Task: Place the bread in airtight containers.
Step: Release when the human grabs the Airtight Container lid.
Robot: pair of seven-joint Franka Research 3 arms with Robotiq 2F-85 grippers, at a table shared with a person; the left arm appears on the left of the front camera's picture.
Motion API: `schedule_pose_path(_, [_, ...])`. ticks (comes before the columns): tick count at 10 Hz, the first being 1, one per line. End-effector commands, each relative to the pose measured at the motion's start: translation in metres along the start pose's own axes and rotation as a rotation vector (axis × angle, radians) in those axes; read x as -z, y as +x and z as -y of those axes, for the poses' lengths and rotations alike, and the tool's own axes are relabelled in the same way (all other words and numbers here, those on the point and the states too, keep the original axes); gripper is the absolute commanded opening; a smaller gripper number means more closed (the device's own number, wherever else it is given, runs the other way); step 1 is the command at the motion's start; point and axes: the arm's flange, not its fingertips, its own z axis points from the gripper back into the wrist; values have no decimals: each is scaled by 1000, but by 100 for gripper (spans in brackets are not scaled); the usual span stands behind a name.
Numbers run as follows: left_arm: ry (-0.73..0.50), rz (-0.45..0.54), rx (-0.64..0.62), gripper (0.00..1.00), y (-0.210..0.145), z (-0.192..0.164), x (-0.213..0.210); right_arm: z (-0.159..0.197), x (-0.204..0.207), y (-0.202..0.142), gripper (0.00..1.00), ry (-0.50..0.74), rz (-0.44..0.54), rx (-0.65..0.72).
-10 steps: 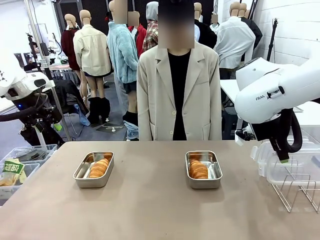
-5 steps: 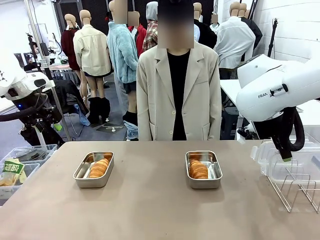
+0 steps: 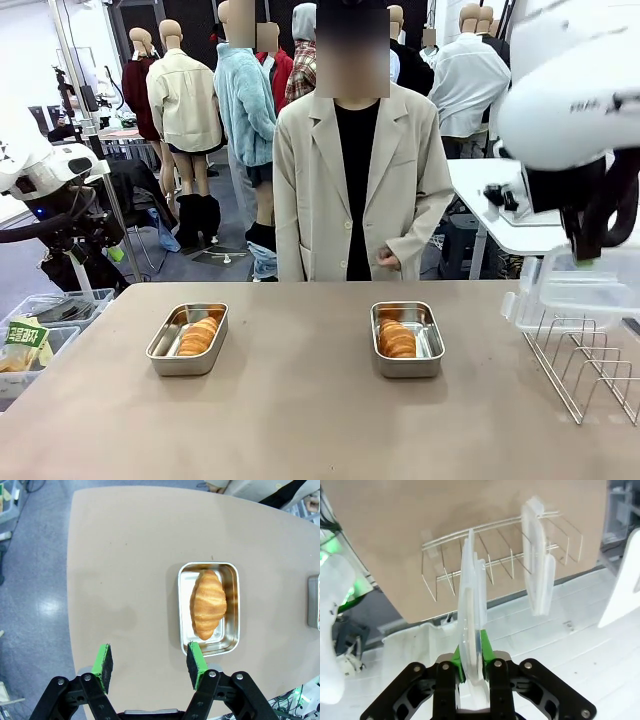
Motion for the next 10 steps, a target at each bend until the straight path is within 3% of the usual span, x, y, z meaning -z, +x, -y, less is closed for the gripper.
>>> schedule_pose_path(1, [21,-2,-7,77,0,-1,-3,0,-39,14,0,-60,60,30])
schedule_pose_path(3, [21,-2,-7,77,0,-1,-3,8,-85,35,0,-184,122,33])
schedule_pose_path(5, [21,-2,-7,77,0,-1,-3,15,-105,72,0,-383,154,49])
schedule_pose_path(8, [21,-2,-7,77,0,-1,-3,33,-104,114,0,-404,314,31])
schedule_pose_path(10, [21,-2,-7,77,0,-1,-3,40,-99,128,0,-397,320,43])
